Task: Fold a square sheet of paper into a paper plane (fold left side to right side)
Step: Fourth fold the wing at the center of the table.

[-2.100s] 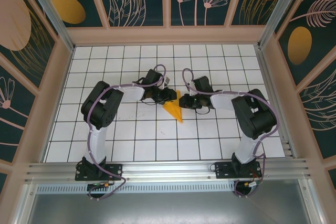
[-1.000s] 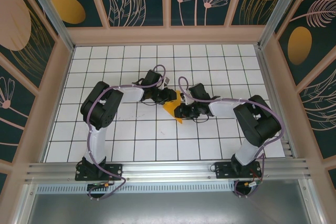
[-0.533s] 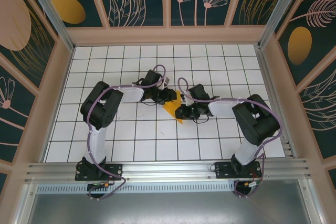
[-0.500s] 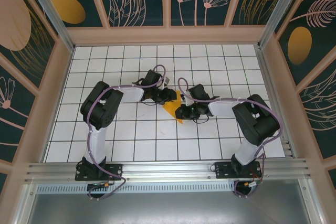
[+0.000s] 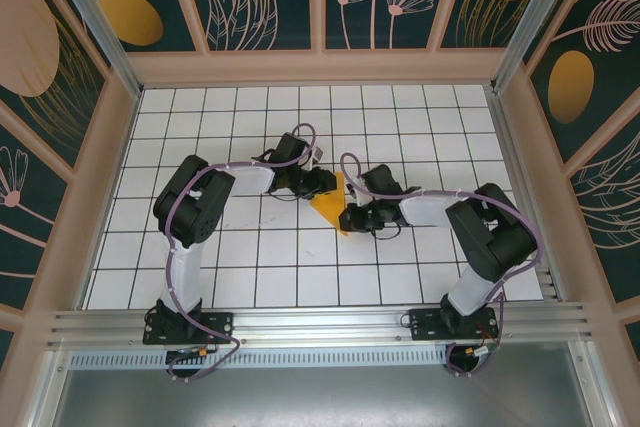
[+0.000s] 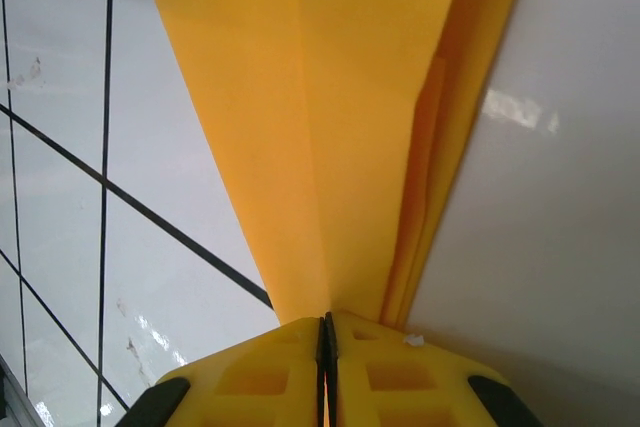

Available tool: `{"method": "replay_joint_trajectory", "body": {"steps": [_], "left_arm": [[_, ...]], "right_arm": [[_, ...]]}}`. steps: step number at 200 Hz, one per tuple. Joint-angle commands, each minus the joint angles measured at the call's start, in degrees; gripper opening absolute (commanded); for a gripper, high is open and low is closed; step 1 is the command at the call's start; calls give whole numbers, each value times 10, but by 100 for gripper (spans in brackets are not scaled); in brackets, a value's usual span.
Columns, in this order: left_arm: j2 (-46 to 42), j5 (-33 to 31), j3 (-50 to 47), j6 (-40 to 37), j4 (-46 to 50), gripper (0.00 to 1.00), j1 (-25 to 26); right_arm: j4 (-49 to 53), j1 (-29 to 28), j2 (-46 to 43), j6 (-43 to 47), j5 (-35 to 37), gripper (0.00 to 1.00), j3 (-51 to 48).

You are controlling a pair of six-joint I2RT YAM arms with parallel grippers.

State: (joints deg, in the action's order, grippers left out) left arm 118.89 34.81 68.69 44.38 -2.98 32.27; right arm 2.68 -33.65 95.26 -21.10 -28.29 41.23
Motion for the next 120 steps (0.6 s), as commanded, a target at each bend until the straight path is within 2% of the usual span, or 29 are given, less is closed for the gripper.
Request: {"method": "replay_joint_trajectory", "body": {"steps": [1, 53, 120], "left_arm": [[37, -59, -16, -18, 53, 38, 2], [37, -57, -17, -17, 52, 38, 2], [33, -56, -20, -17, 48, 38, 3]], "right_arm": [[131, -11, -10, 8, 16, 13, -36], [154, -18, -29, 11, 26, 13, -37], [123, 13, -157, -2, -23, 18, 11]]}}
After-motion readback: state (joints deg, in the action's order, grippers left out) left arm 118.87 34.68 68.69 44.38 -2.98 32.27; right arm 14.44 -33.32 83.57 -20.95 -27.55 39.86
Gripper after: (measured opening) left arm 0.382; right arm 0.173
